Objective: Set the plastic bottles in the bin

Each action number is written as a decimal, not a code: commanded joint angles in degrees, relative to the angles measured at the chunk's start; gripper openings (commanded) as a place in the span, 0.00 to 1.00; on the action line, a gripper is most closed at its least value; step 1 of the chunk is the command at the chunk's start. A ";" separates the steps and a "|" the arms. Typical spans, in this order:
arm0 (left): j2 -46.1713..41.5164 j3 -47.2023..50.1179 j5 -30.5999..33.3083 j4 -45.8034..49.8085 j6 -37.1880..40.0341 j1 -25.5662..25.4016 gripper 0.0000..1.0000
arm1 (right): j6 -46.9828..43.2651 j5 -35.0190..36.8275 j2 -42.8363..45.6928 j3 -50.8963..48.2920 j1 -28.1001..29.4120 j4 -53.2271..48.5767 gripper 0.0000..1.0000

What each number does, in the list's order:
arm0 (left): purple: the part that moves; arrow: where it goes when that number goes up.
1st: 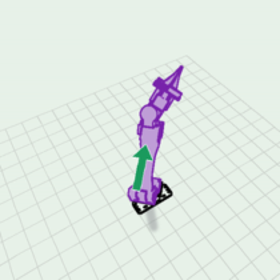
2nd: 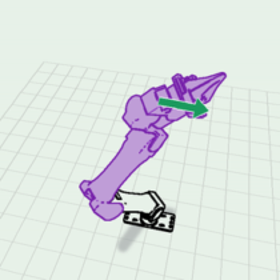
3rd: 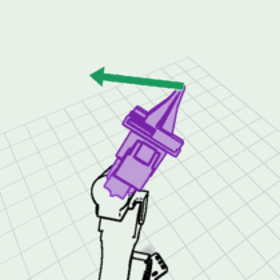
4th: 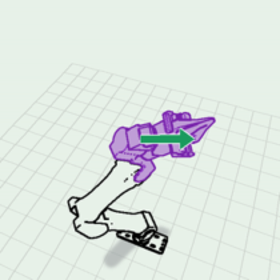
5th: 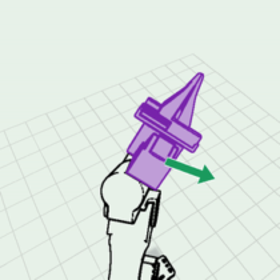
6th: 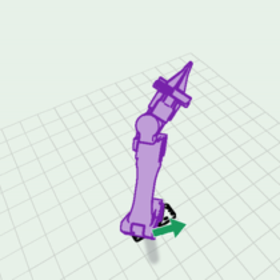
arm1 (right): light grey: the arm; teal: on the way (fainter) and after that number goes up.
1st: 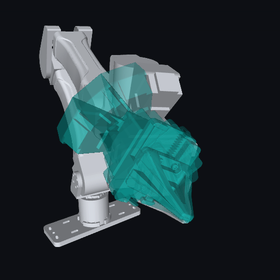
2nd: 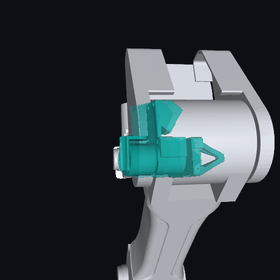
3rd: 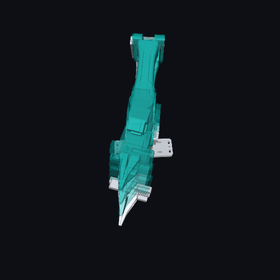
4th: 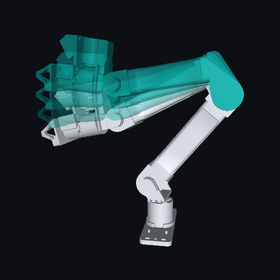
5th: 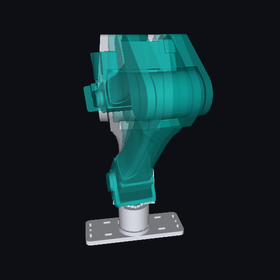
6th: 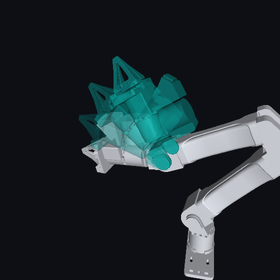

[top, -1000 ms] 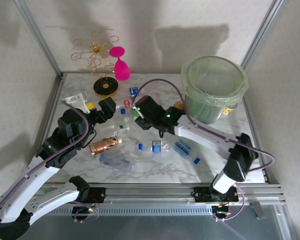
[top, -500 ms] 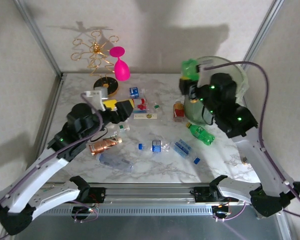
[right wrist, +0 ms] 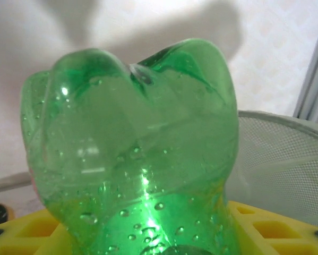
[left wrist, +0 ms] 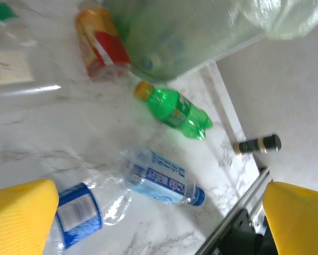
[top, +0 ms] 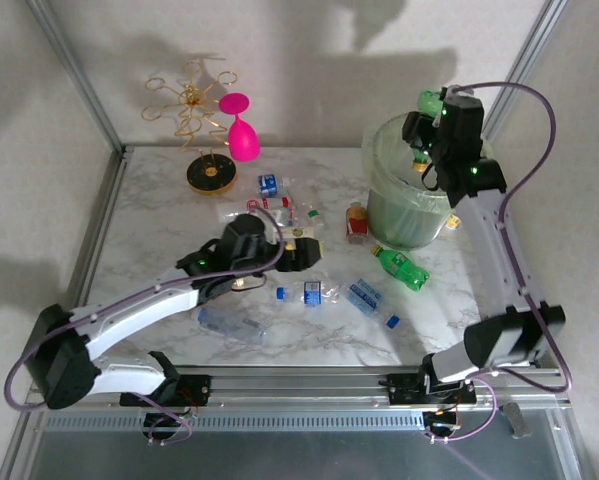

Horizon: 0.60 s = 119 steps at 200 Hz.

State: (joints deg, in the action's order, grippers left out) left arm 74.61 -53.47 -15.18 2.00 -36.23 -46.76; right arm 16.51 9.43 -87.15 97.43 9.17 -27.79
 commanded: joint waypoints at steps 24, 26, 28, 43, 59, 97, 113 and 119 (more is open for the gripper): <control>1.02 -5.56 8.37 2.15 5.47 -4.74 0.99 | 5.69 -10.71 -7.90 5.42 -5.01 -8.77 0.57; 0.99 -5.43 8.45 2.03 5.47 -4.74 0.99 | 5.85 -10.98 -8.46 5.72 -5.16 -9.34 0.57; 1.00 -5.37 8.44 1.91 5.42 -4.67 0.99 | 6.08 -11.12 -9.00 6.03 -5.22 -9.95 0.57; 1.31 -4.98 8.76 1.76 5.25 -4.63 0.99 | 7.30 -11.93 -13.16 9.66 -5.66 -14.64 0.59; 1.59 -4.58 9.14 1.69 5.11 -4.73 0.99 | 8.92 -12.76 -18.08 14.51 -5.68 -19.98 0.59; 0.82 -4.05 10.25 1.87 5.32 -4.70 0.99 | 9.55 -9.61 -21.29 18.10 -5.88 -21.79 0.58; 0.47 -3.58 11.05 1.79 5.21 -4.74 0.99 | 10.75 -8.65 -21.86 18.21 -6.81 -21.52 0.58; 0.45 -3.45 11.50 1.79 5.07 -4.72 0.99 | 11.18 -9.15 -22.35 18.48 -7.22 -21.56 0.58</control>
State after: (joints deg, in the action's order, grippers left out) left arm 76.44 -57.54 -6.20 3.49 -31.90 -51.57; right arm 25.32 -1.04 -109.03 112.75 3.36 -47.90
